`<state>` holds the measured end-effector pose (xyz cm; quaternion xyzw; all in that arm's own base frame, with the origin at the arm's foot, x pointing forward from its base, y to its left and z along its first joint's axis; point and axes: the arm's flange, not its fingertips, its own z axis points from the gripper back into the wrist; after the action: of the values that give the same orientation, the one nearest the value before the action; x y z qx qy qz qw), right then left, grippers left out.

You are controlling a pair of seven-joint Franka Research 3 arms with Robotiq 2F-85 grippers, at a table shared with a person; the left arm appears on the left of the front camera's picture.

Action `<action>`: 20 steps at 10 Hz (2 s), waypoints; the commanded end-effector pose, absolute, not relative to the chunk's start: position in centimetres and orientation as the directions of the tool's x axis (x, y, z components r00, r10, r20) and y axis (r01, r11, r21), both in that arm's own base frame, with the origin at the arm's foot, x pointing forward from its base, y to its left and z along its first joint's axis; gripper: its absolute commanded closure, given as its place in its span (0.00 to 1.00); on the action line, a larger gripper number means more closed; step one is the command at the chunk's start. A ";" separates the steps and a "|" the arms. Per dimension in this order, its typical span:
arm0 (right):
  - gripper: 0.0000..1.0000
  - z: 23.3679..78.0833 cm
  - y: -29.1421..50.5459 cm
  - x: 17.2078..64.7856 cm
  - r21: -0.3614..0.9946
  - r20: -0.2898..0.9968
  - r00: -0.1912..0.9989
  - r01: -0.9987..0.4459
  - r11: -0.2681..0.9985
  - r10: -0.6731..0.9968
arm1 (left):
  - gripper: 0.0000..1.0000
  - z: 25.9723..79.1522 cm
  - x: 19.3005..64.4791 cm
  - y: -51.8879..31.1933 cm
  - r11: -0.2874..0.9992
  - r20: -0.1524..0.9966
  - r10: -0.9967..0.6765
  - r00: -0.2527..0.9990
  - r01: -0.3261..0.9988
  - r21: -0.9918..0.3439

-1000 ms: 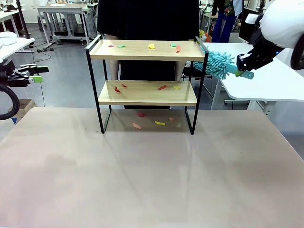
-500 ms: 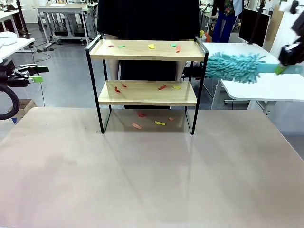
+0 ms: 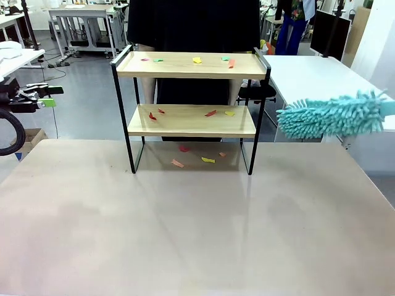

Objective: Clean the shelf.
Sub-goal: Clean the specific section of the Shelf indicated by the human with the Duster.

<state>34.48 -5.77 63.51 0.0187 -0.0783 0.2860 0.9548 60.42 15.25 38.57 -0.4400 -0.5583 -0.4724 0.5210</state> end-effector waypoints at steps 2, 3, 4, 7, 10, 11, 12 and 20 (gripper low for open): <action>0.87 61.4 -5.6 32.4 0.107 0.069 0.683 -0.730 0.675 0.728 | 0.00 38.7 60.4 15.3 0.166 0.996 -0.007 -0.086 0.982 0.086; 0.87 60.2 -4.8 31.8 0.156 0.030 0.613 -0.783 0.602 0.790 | 0.00 38.7 60.4 15.3 0.166 0.996 -0.007 -0.086 0.982 0.086; 0.87 59.1 -4.0 31.5 0.205 0.017 0.560 -0.813 0.545 0.829 | 0.00 38.7 60.4 15.3 0.166 0.996 -0.007 -0.086 0.982 0.086; 0.87 56.1 -1.2 31.4 0.330 0.046 0.457 -0.846 0.418 0.888 | 0.00 38.7 60.4 15.3 0.166 0.996 -0.007 -0.086 0.982 0.086; 0.87 54.5 0.6 31.4 0.390 0.050 0.398 -0.852 0.349 0.916 | 0.00 38.7 60.4 15.3 0.166 0.996 -0.007 -0.086 0.982 0.086; 0.87 54.4 0.8 31.5 0.394 0.045 0.388 -0.853 0.341 0.920 | 0.00 38.7 60.4 15.3 0.166 0.996 -0.007 -0.086 0.982 0.086; 0.87 54.4 1.0 31.7 0.393 0.051 0.393 -0.853 0.344 0.918 | 0.00 38.7 60.4 15.3 0.166 0.996 -0.007 -0.086 0.982 0.086; 0.87 53.8 1.1 31.6 0.384 0.032 0.414 -0.846 0.371 0.910 | 0.00 38.7 60.4 15.3 0.166 0.996 -0.007 -0.086 0.982 0.086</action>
<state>31.73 1.27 53.75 0.1758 0.0935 0.5299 0.8243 60.42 15.25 38.56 -0.4401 -0.5583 -0.4724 0.5210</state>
